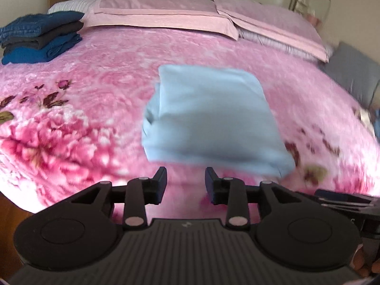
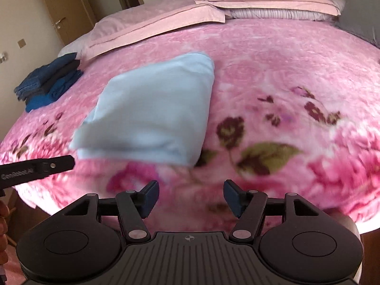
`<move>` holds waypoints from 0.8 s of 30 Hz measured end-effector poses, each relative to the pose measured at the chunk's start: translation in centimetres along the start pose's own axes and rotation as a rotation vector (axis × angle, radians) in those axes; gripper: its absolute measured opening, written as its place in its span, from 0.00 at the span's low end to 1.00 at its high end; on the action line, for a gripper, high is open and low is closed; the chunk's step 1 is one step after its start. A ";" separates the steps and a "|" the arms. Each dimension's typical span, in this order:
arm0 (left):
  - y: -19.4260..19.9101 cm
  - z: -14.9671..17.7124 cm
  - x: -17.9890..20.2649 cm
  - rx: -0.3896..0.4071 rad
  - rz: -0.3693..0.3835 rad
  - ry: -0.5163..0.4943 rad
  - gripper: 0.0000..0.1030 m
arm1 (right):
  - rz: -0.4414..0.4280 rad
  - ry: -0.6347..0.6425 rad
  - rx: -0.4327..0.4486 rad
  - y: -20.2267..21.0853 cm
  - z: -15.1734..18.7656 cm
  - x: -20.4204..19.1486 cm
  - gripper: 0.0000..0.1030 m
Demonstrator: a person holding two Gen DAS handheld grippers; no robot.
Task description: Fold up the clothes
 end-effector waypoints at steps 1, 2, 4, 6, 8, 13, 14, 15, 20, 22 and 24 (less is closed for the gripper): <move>0.5 0.3 0.5 0.004 -0.009 -0.018 0.33 | 0.000 0.006 0.008 0.6 0.4 -0.1 0.62; 0.9 0.6 1.0 0.009 -0.018 -0.036 0.35 | 0.000 0.012 0.018 1.2 0.7 -0.1 0.62; 1.9 0.9 2.0 0.026 -0.040 -0.075 0.39 | 0.009 0.020 0.041 2.4 1.1 -0.2 0.62; 2.8 1.1 2.9 0.042 -0.053 -0.110 0.40 | 0.019 0.020 0.061 3.3 1.2 -0.2 0.62; 3.7 1.2 3.5 0.055 -0.062 -0.134 0.41 | 0.016 0.013 0.074 4.0 1.4 -0.2 0.62; 5.0 1.3 4.3 0.084 -0.092 -0.177 0.44 | 0.002 0.019 0.097 5.1 1.6 -0.4 0.62; 5.2 1.3 4.4 0.090 -0.095 -0.181 0.44 | 0.001 0.023 0.100 5.2 1.7 -0.4 0.62; 5.3 1.3 4.5 0.093 -0.096 -0.186 0.44 | 0.000 0.025 0.103 5.4 1.8 -0.4 0.62; 5.0 1.0 4.8 0.094 -0.083 -0.209 0.46 | -0.003 0.021 0.117 5.4 1.7 0.0 0.62; 4.5 1.0 4.8 0.088 -0.073 -0.205 0.47 | 0.006 0.023 0.116 5.2 1.7 0.2 0.62; 3.7 1.3 4.7 0.069 -0.050 -0.196 0.47 | 0.019 0.019 0.106 4.7 1.9 0.5 0.62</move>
Point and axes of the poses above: each gripper's, at about its wrist camera, not at the fingertips, and y roughly against the way its jaws point, x to its right, z to its underside, the point moved 7 cm from there along -y, roughly the way its jaws point, and after that the axes turned 12 degrees about z, right-handed, at the moved point
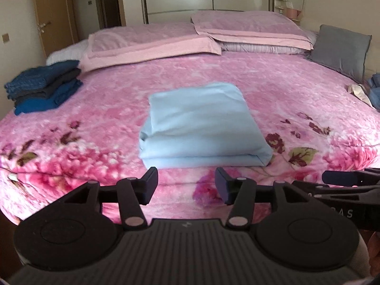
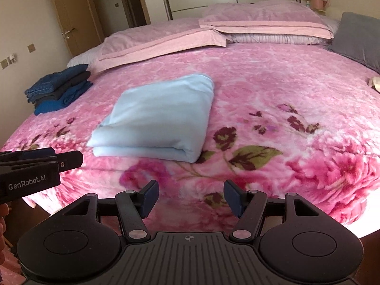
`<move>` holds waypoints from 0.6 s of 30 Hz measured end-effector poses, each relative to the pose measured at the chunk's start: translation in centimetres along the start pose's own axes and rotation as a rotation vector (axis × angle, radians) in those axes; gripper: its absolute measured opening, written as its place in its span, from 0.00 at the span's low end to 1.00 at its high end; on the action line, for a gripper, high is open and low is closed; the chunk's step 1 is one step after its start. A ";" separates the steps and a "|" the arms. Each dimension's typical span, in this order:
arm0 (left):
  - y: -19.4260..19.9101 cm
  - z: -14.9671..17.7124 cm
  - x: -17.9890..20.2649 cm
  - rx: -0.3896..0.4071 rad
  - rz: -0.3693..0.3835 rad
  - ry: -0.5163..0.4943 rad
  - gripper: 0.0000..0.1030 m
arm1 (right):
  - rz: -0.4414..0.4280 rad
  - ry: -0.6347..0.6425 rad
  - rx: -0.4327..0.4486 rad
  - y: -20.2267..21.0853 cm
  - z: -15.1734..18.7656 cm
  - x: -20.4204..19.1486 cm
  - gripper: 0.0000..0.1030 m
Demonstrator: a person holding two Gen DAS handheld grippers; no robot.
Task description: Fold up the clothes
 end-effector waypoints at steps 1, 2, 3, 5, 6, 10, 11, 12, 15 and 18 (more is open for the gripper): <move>-0.4 0.2 0.0 -0.010 0.011 0.002 0.47 | 0.005 -0.005 -0.008 -0.3 0.1 0.2 0.62; -0.9 0.4 0.0 -0.021 0.016 0.002 0.48 | 0.008 -0.011 -0.016 -0.7 0.2 0.2 0.62; -1.3 0.6 -0.1 -0.033 0.019 0.001 0.47 | 0.011 -0.017 -0.024 -1.1 0.3 0.3 0.62; -2.1 1.0 -0.3 -0.050 0.025 0.012 0.47 | 0.013 -0.015 -0.044 -1.8 0.6 0.2 0.62; -2.5 1.2 -0.5 -0.058 0.029 0.019 0.48 | 0.014 -0.012 -0.054 -2.2 0.7 0.2 0.62; -3.8 1.9 -1.1 -0.082 0.040 0.049 0.48 | 0.014 0.001 -0.091 -3.6 1.4 0.0 0.62; -4.0 2.0 -1.3 -0.087 0.049 0.058 0.48 | 0.013 0.001 -0.100 -3.9 1.5 0.0 0.62; -4.3 2.1 -1.4 -0.090 0.059 0.067 0.48 | 0.011 -0.004 -0.111 -4.3 1.7 0.2 0.62; -4.4 1.9 -2.1 -0.067 0.111 0.104 0.47 | -0.012 -0.051 -0.143 -5.4 2.1 0.8 0.62; -3.9 1.0 -4.1 -0.010 0.167 0.178 0.47 | -0.033 -0.118 -0.153 -6.1 2.0 2.1 0.62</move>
Point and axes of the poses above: each gripper's, at about its wrist camera, not at the fingertips, and y roughly against the way its jaws point, x to its right, z to its underside, the point moved 7 cm from there along -y, roughly the way its jaws point, and after that the axes turned 12 degrees about z, right-handed, at the moved point
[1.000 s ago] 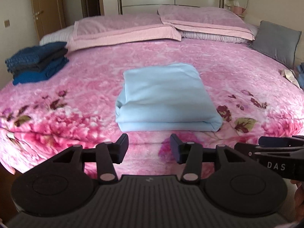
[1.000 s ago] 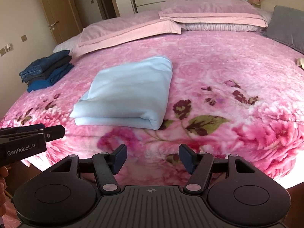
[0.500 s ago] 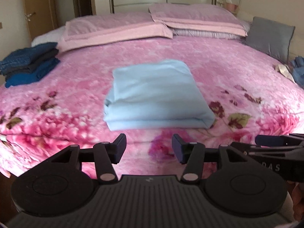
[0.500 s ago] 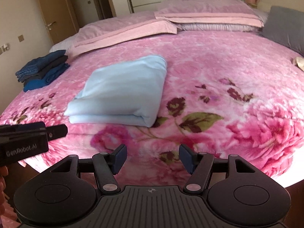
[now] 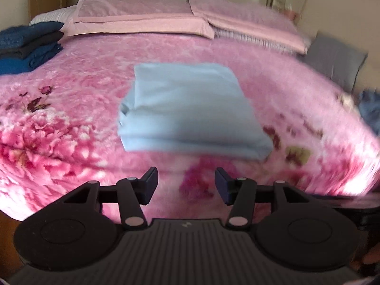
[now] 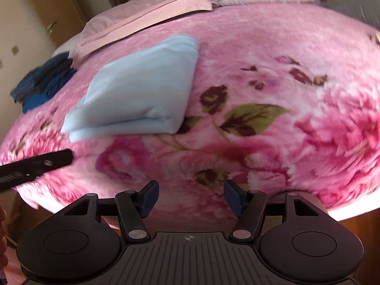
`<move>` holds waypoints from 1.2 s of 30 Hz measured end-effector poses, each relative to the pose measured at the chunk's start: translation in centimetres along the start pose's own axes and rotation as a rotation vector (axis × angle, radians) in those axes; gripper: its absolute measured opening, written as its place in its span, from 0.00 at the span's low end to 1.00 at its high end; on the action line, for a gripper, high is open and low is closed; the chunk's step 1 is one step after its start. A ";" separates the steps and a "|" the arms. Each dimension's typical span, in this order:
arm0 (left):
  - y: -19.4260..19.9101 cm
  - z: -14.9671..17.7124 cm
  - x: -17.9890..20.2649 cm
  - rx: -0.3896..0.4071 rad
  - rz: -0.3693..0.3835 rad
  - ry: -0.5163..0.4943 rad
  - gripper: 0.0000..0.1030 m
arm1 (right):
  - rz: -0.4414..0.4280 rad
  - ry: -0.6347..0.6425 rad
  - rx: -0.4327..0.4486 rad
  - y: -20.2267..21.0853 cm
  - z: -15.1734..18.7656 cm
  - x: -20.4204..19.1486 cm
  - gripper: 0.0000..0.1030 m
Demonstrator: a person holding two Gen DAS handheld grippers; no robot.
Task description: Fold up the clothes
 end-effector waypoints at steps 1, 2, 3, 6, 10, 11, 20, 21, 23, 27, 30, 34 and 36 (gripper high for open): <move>0.3 -0.5 -0.9 0.018 0.022 0.036 0.47 | -0.006 -0.018 0.007 -0.1 -0.3 0.6 0.62; 0.4 -1.1 -1.9 0.032 0.041 0.074 0.47 | -0.013 -0.037 0.015 -0.2 -0.6 1.1 0.62; 0.5 -1.6 -3.1 0.042 0.057 0.113 0.47 | -0.018 -0.054 0.022 -0.3 -1.0 1.6 0.62; 0.2 -3.2 -6.3 0.066 0.086 0.200 0.48 | -0.039 -0.118 0.033 -0.7 -2.8 3.1 0.62; -1.1 -4.9 -9.8 0.067 0.098 0.271 0.49 | -0.110 -0.231 0.017 -1.8 -5.2 4.7 0.62; -1.5 -5.2 -10.4 0.065 0.105 0.291 0.49 | -0.133 -0.263 0.007 -2.1 -5.7 5.0 0.62; -4.0 -4.9 -11.7 0.034 0.150 0.388 0.49 | -0.195 -0.344 -0.023 -3.3 -6.8 5.6 0.65; -4.1 -4.6 -11.8 0.030 0.152 0.398 0.49 | -0.196 -0.343 -0.025 -3.4 -6.9 5.5 0.66; -4.2 -4.3 -11.9 0.026 0.159 0.420 0.49 | -0.199 -0.346 -0.025 -3.3 -7.1 5.2 0.67; -4.1 -3.8 -11.8 0.036 0.180 0.465 0.50 | -0.212 -0.319 -0.021 -3.0 -7.3 4.5 0.67; -4.2 -3.4 -11.5 0.036 0.185 0.488 0.50 | -0.204 -0.306 -0.027 -3.4 -7.3 4.1 0.67; -4.2 -2.9 -11.2 0.033 0.186 0.514 0.50 | -0.198 -0.292 -0.030 -3.6 -7.1 3.8 0.67; -4.2 -2.5 -11.1 0.029 0.179 0.519 0.50 | -0.195 -0.283 -0.029 -3.6 -7.1 3.7 0.67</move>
Point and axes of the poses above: each gripper's, at about its wrist camera, not at the fingertips, and y roughly against the way its jaws point, x to its right, z to its underside, the point moved 7 cm from there along -y, roughly the way its jaws point, and after that the axes turned 12 degrees about z, right-handed, at the moved point
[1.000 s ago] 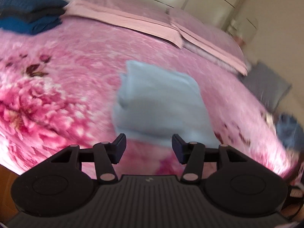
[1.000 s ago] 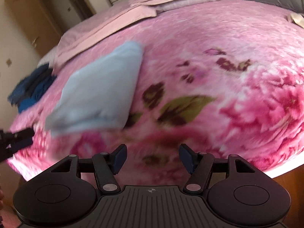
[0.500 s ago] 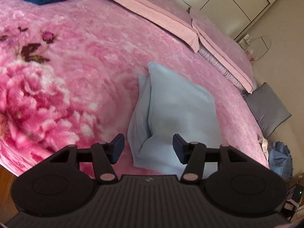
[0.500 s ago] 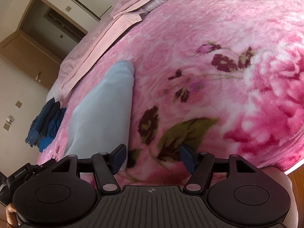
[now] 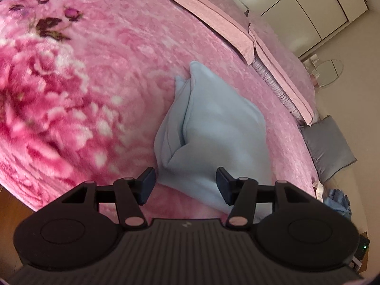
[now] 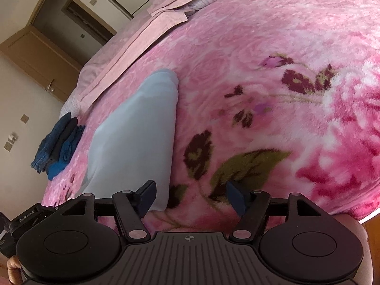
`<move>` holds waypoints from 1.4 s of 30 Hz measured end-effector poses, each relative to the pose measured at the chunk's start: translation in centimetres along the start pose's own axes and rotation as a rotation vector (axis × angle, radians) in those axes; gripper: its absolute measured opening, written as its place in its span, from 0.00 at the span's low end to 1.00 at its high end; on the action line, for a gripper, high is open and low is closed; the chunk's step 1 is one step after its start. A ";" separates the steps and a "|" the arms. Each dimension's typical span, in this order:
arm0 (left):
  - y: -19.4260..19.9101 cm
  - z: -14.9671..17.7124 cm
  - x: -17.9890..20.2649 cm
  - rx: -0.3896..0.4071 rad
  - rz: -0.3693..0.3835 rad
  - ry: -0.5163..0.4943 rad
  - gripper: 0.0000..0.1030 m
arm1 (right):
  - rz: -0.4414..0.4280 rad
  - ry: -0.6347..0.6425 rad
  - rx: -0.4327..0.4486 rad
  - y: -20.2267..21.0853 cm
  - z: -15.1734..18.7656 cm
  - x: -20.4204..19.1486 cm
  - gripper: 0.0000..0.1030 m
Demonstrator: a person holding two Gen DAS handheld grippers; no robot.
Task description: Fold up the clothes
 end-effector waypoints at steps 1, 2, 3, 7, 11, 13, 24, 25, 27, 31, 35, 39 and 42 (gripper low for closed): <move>0.1 0.1 0.0 0.000 -0.003 0.003 0.50 | 0.000 0.000 -0.002 0.0 0.0 0.0 0.67; 0.1 0.3 -0.1 0.001 -0.005 0.007 0.50 | 0.000 0.000 -0.004 0.0 0.0 0.1 0.67; 0.2 0.4 -0.1 0.003 -0.007 0.010 0.50 | 0.000 -0.001 -0.004 0.0 0.0 0.1 0.67; 0.5 1.0 0.2 0.015 0.001 0.030 0.50 | 0.002 -0.002 -0.004 0.0 0.0 0.0 0.67; 0.3 2.3 0.8 0.031 0.024 0.080 0.50 | 0.010 0.006 -0.004 0.1 0.1 -0.1 0.67; 0.1 2.9 1.0 0.047 0.033 0.109 0.50 | 0.014 0.007 -0.004 0.1 0.1 -0.1 0.67; -0.4 3.8 1.2 0.139 0.043 0.209 0.50 | 0.103 0.117 0.007 1.2 0.5 0.4 0.67; -0.2 3.8 1.2 0.152 0.043 0.217 0.51 | 0.125 0.148 0.015 1.3 0.5 0.3 0.67; -0.1 3.8 1.1 0.179 0.036 0.235 0.55 | 0.159 0.200 0.029 1.4 0.5 0.2 0.67; -0.6 3.7 1.1 0.229 0.033 0.279 0.57 | 0.163 0.227 0.038 1.5 0.1 0.3 0.67; -1.9 4.1 0.9 0.263 0.014 0.312 0.59 | 0.161 0.252 0.035 1.2 -0.6 0.3 0.67; -2.9 4.0 0.8 0.320 0.024 0.289 0.26 | 0.168 0.276 0.031 0.6 -1.5 0.3 0.67; -2.6 2.9 0.8 0.287 0.037 0.234 0.17 | 0.172 0.298 0.032 0.4 -2.0 0.2 0.67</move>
Point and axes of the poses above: each gripper's, at about its wrist camera, not at the fingertips, and y roughly against the way its jaws point, x to its right, z to its underside, the point moved 7 cm from there along -y, roughly the way its jaws point, and after that the axes turned 12 degrees about z, right-handed, at the moved point
